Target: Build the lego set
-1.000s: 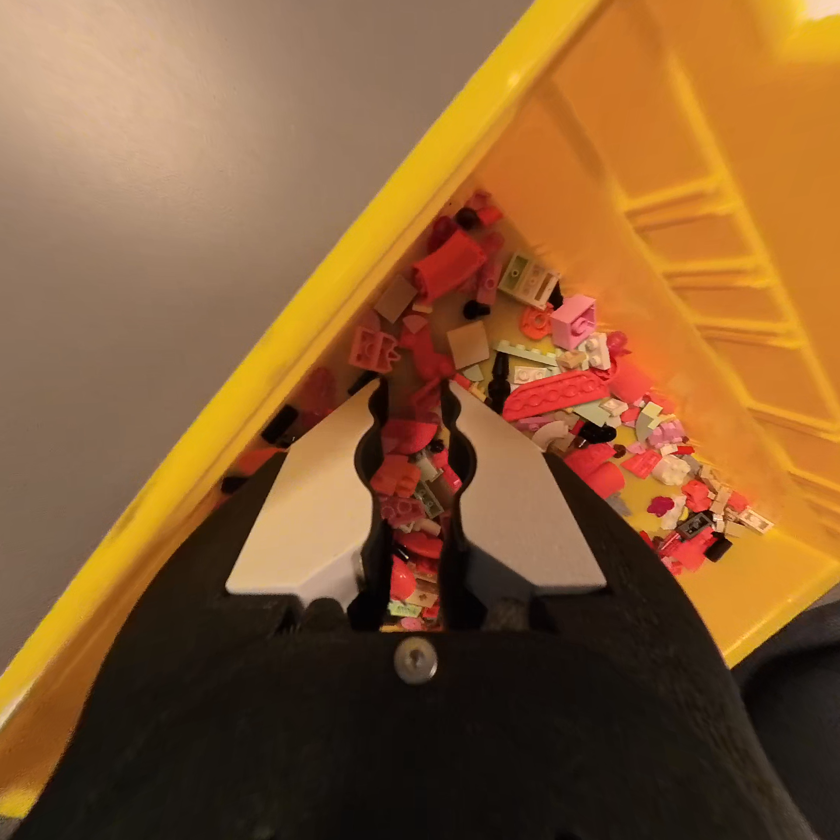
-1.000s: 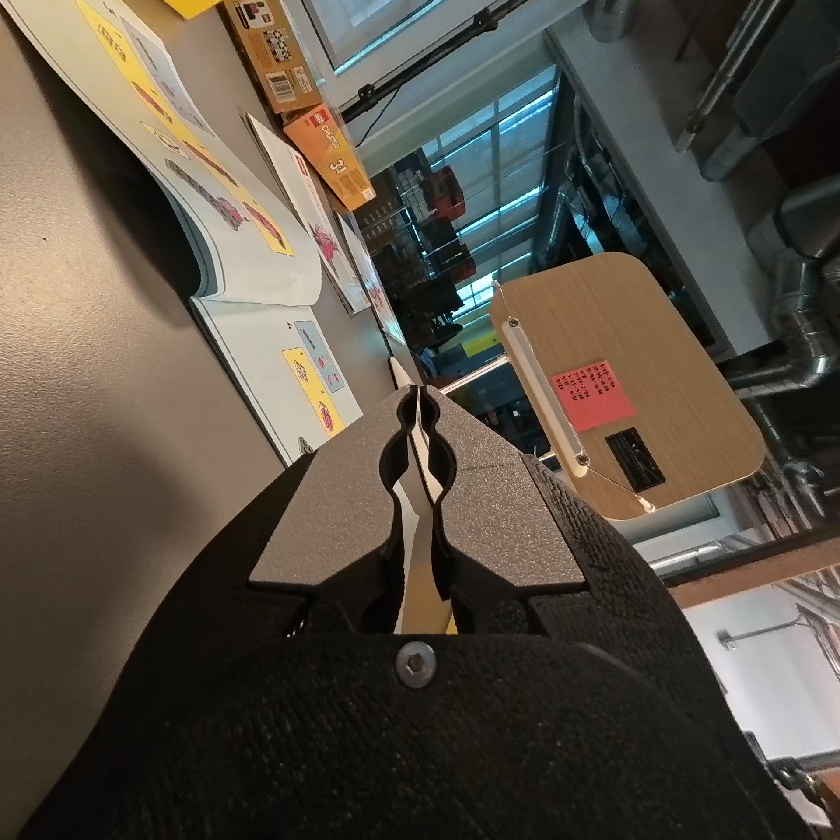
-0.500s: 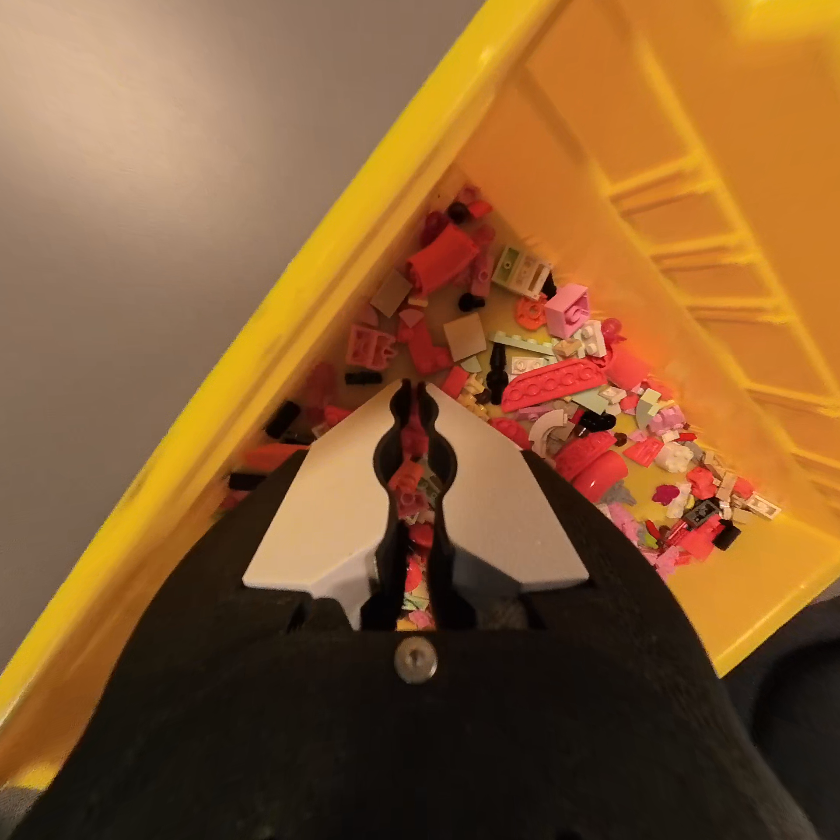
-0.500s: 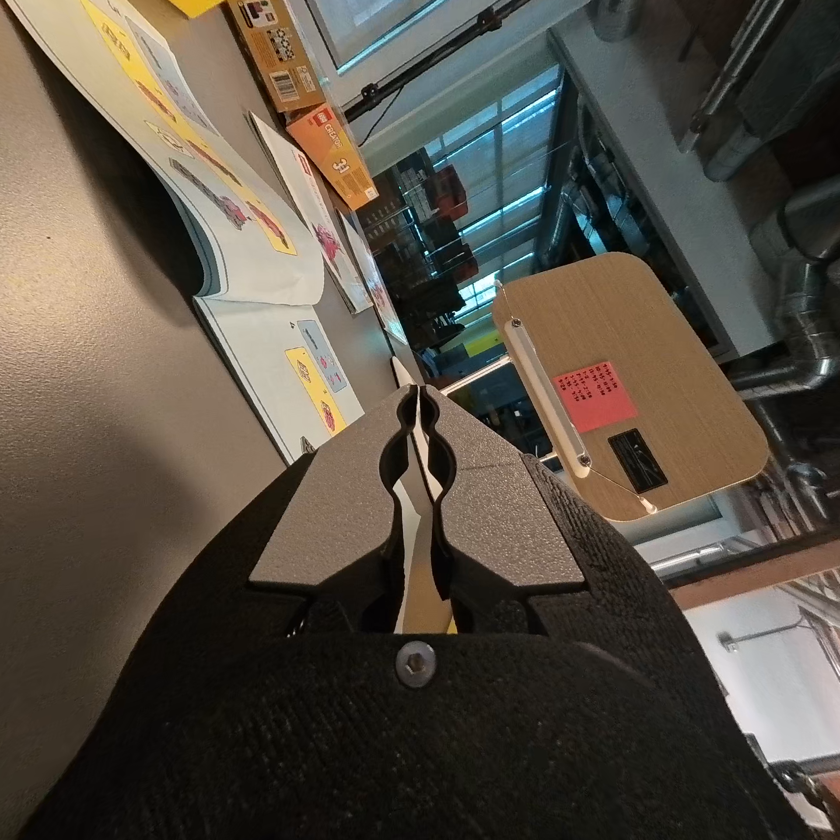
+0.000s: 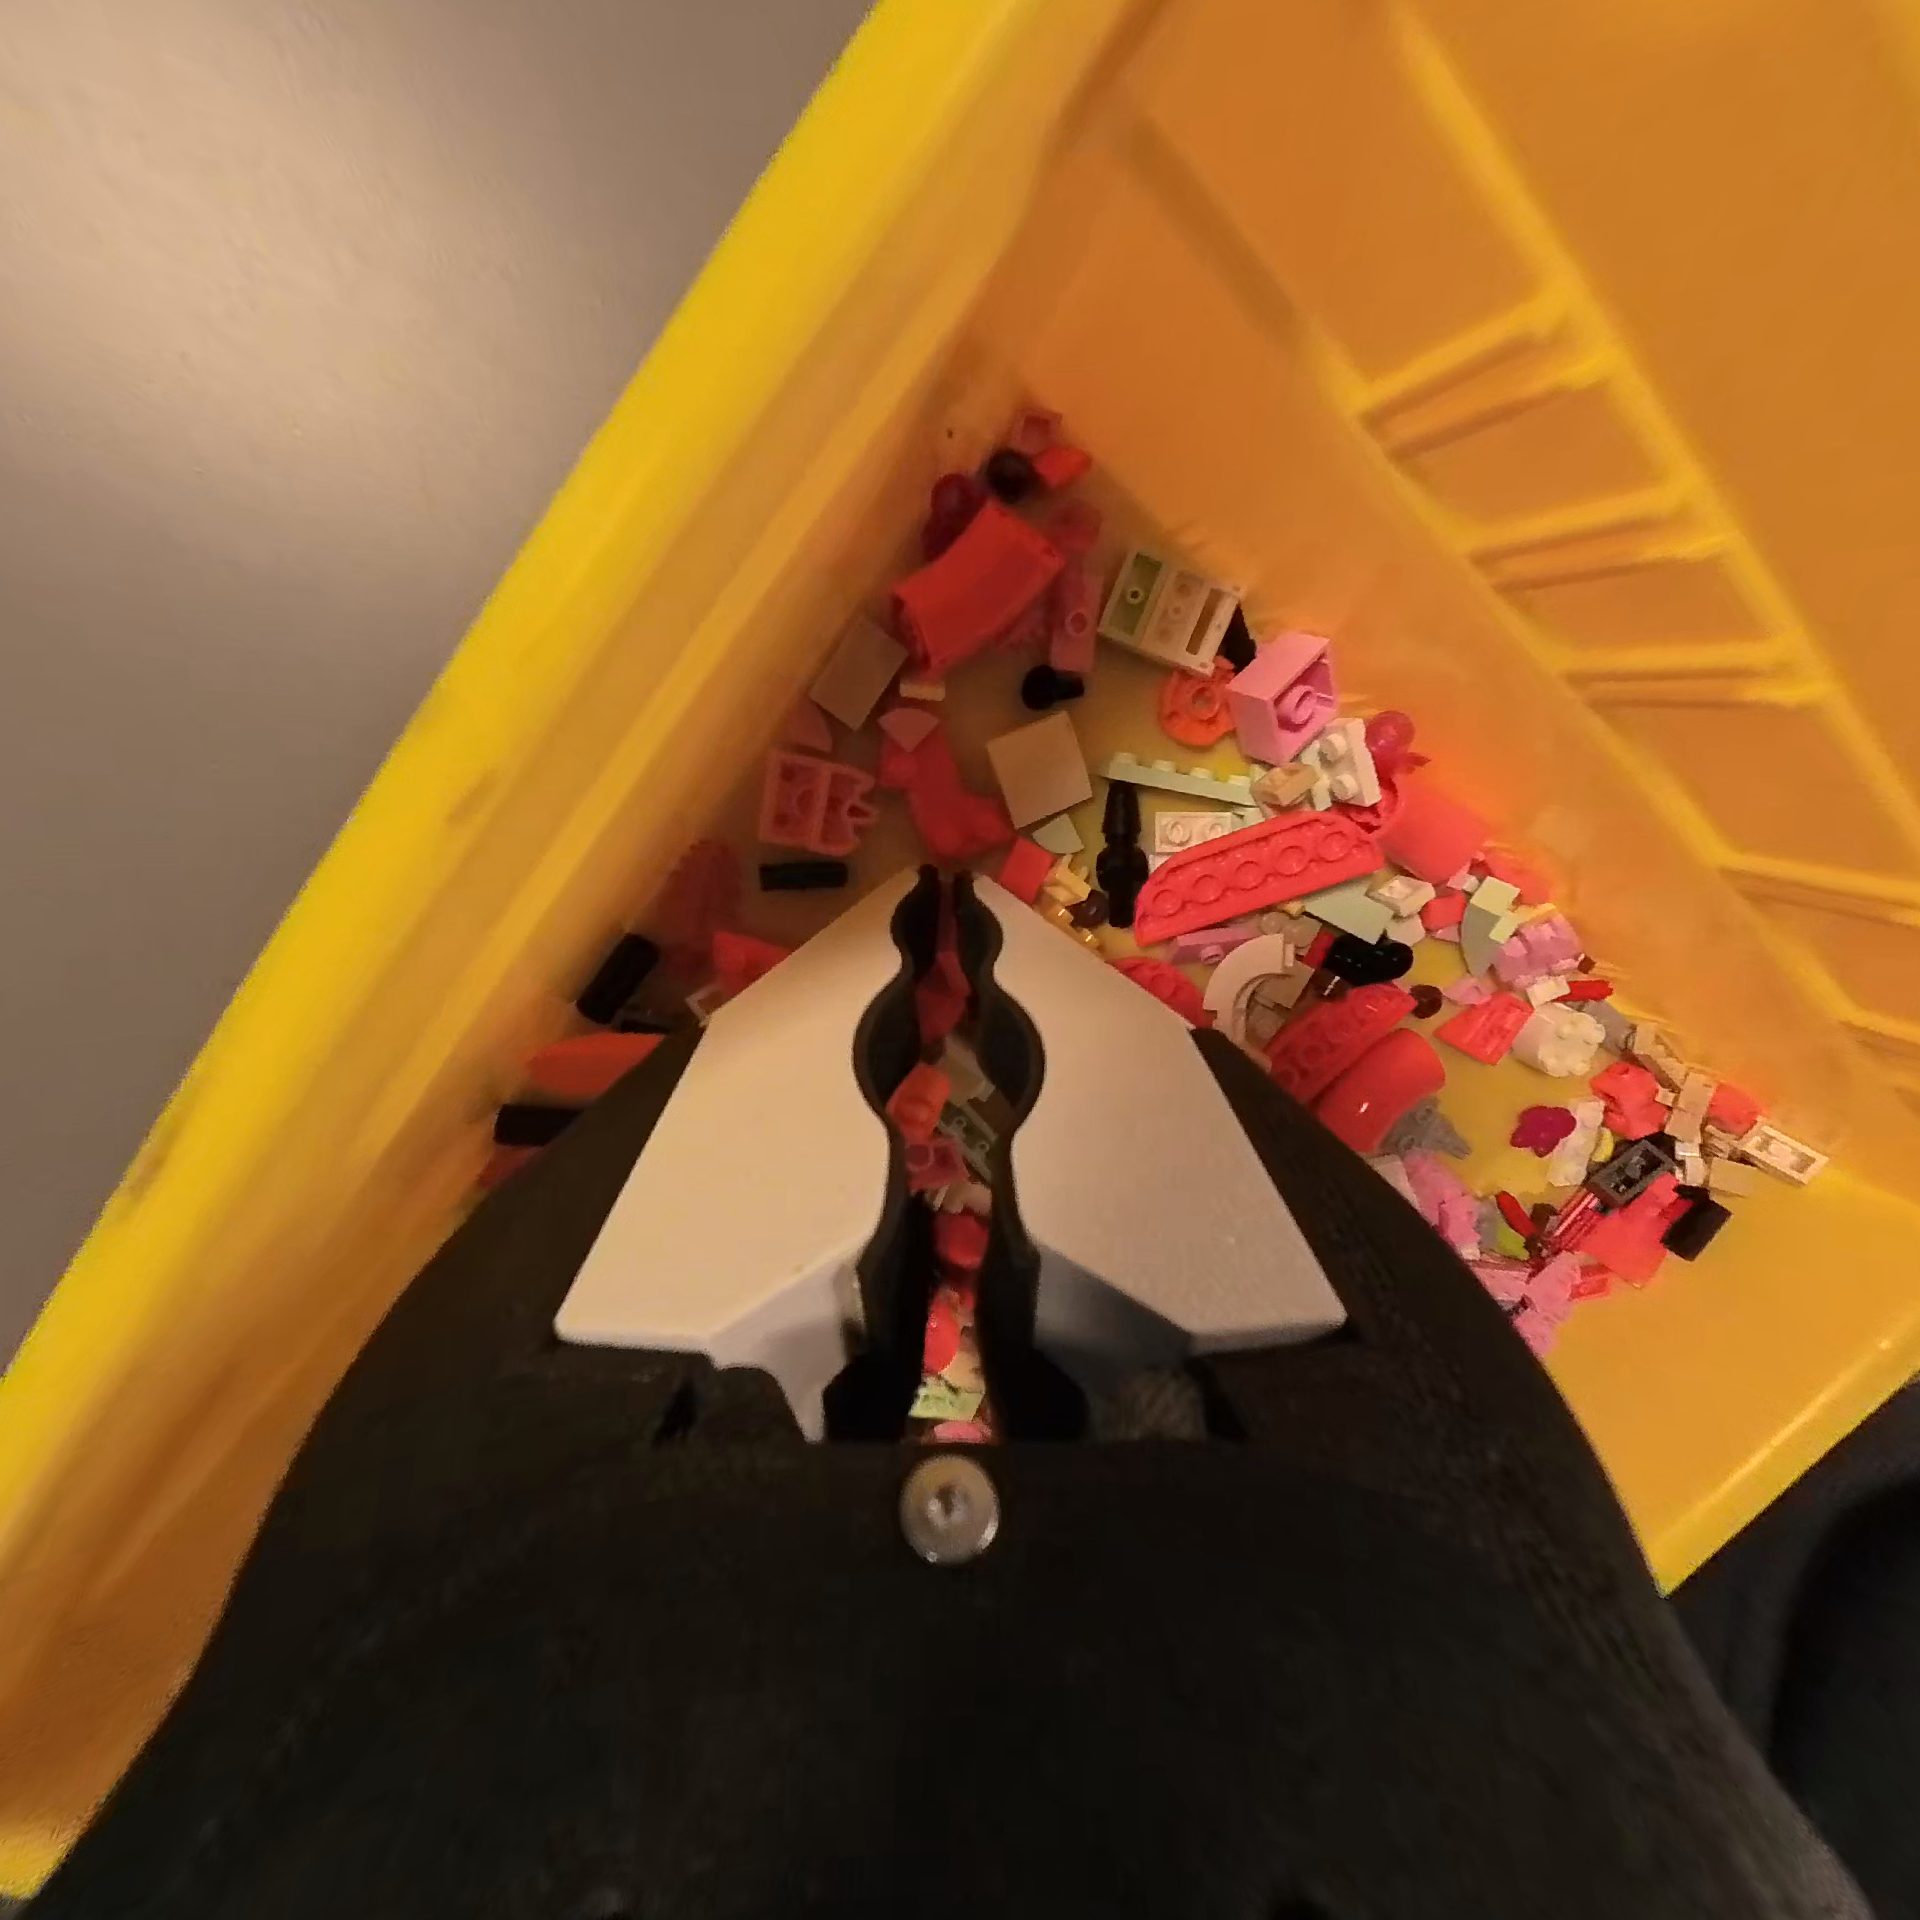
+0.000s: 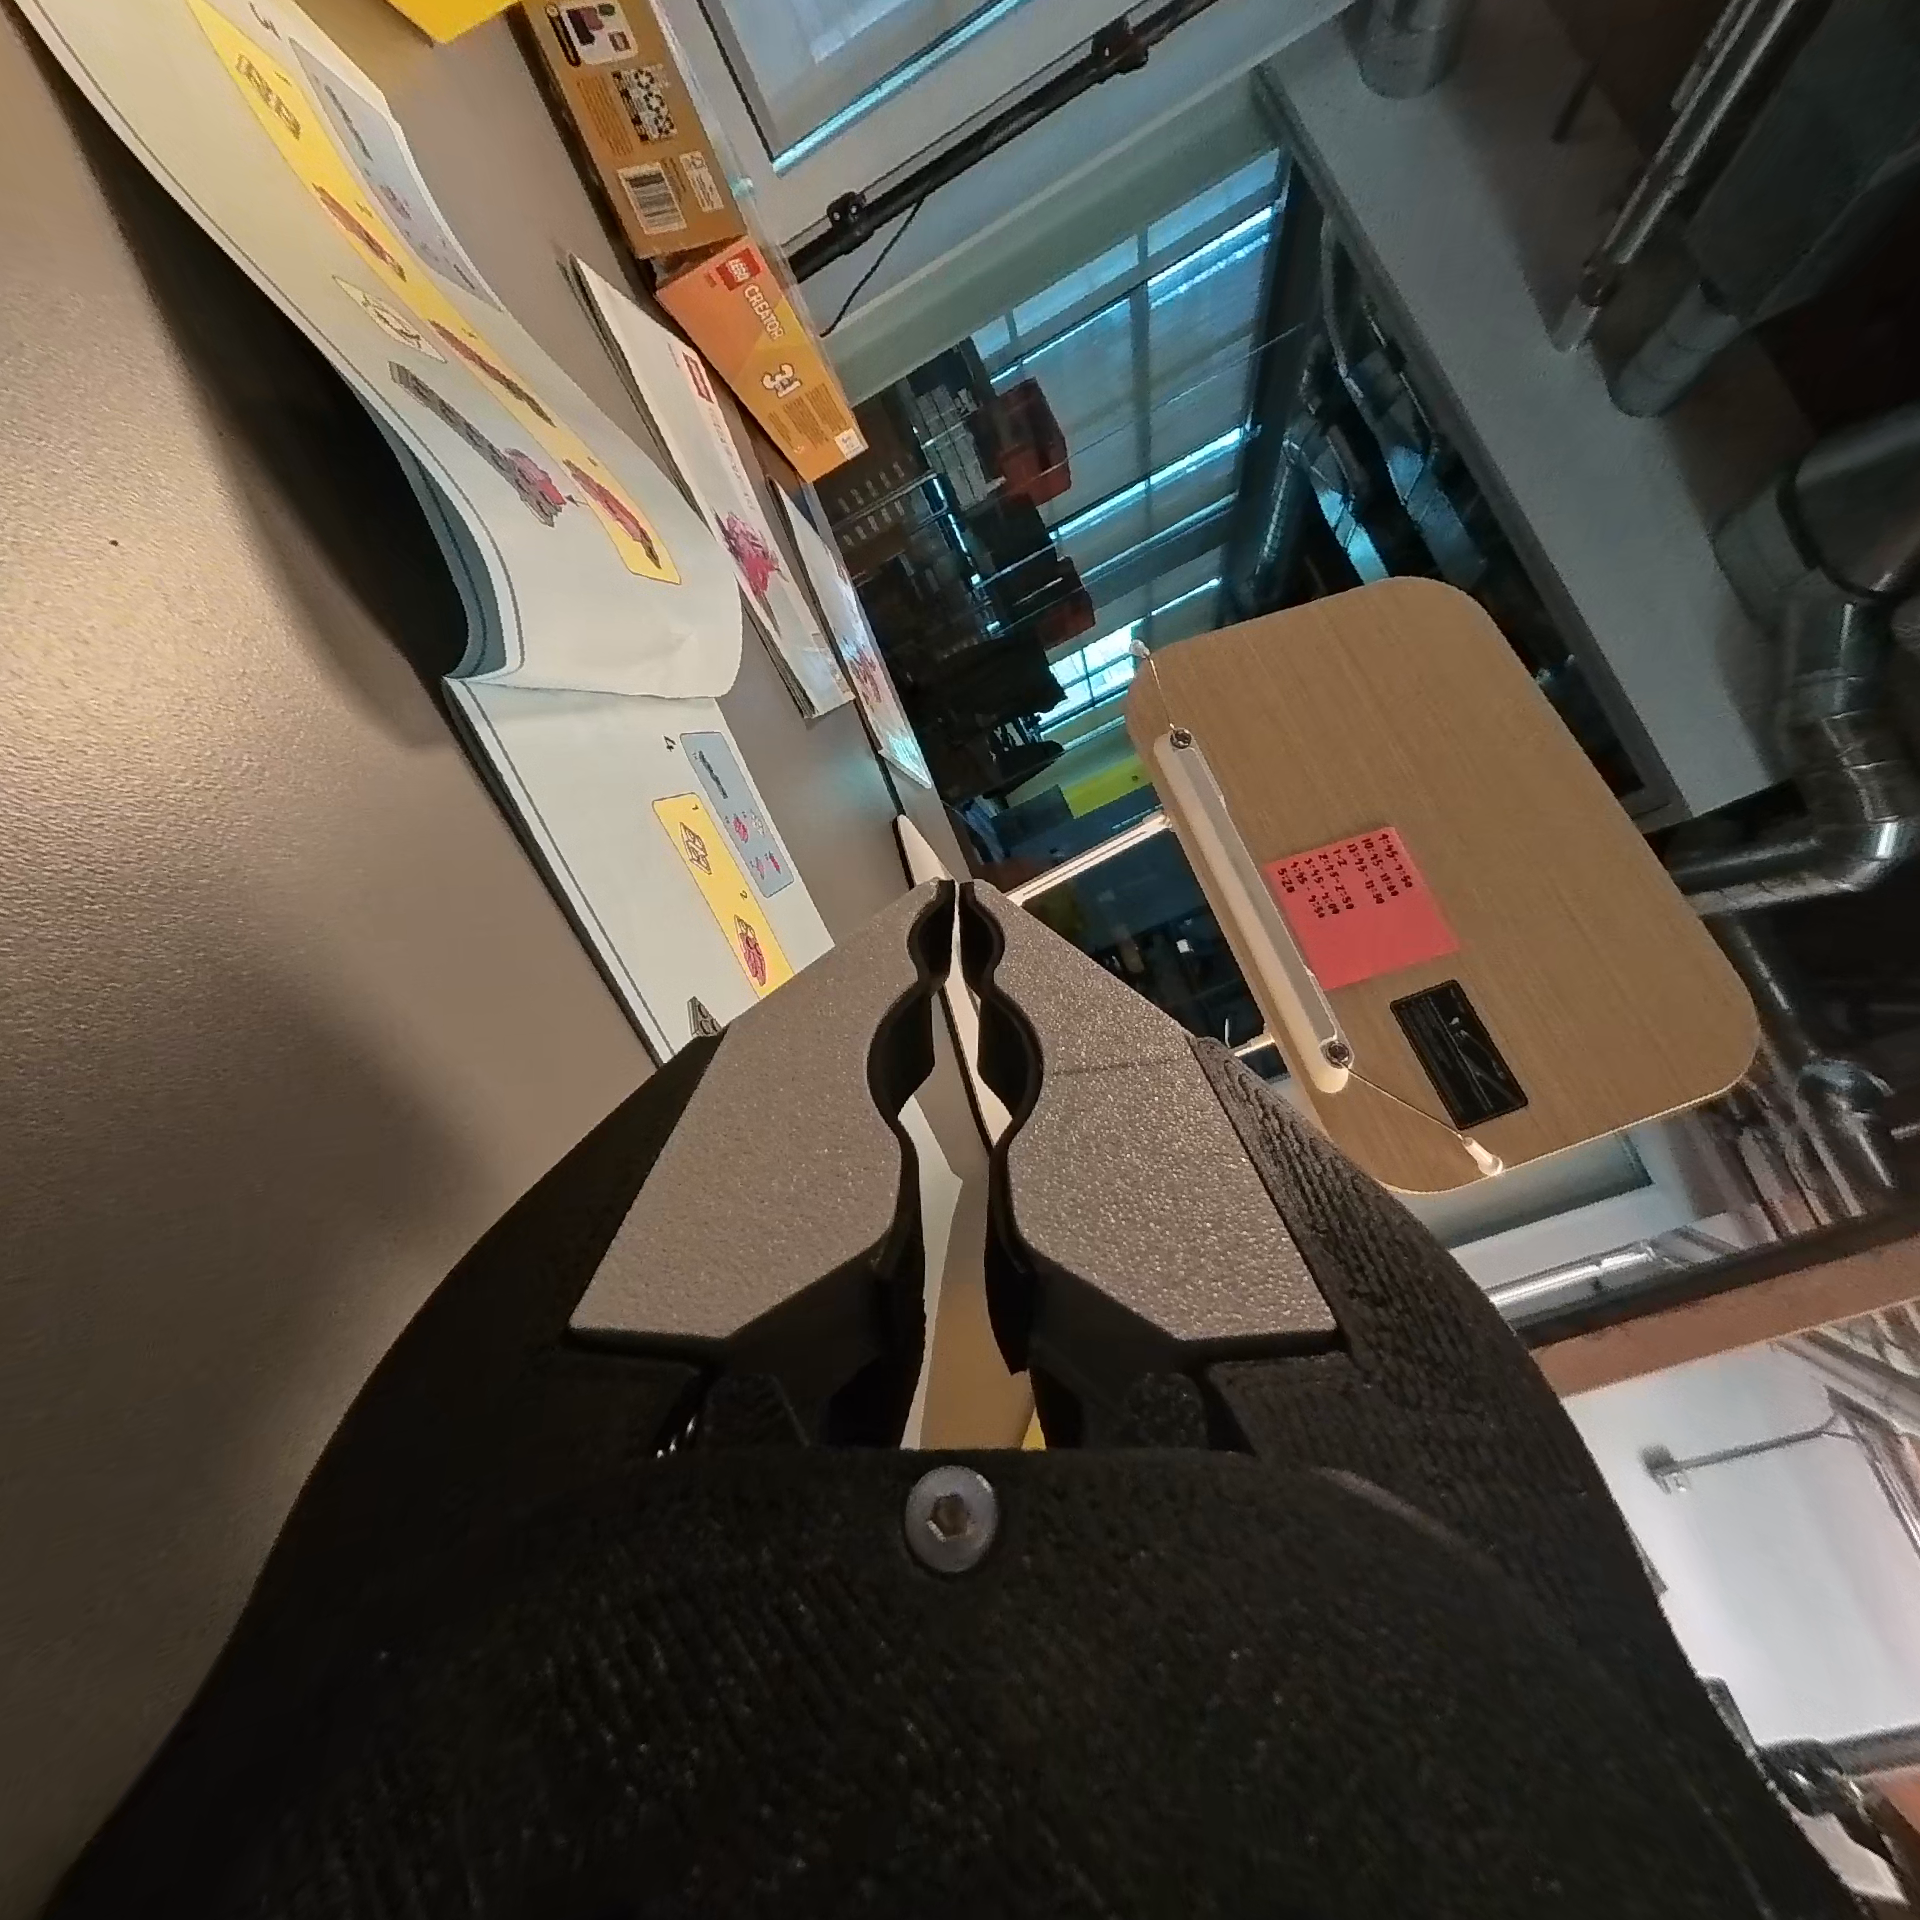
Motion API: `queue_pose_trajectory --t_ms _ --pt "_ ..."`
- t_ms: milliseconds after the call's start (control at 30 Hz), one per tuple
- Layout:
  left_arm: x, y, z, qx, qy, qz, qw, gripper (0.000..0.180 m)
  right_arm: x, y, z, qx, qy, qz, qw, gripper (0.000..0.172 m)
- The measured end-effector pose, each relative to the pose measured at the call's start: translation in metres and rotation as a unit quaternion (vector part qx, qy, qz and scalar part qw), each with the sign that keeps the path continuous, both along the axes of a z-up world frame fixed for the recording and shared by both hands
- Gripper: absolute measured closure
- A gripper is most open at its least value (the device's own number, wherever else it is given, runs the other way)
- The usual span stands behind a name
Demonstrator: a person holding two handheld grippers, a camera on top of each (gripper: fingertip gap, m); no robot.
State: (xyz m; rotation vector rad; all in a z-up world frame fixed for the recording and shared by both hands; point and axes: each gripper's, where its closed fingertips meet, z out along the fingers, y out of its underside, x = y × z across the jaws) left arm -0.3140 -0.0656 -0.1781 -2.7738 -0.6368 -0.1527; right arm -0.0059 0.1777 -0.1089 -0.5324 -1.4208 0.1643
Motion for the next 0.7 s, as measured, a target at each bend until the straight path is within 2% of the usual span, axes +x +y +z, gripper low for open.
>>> queue_pose_trajectory --t_ms 700 --pt "0.032 0.009 0.013 0.075 -0.04 0.008 0.996 0.179 0.001 -0.001 0.0 0.004 -0.001 0.001 1.0 0.172"
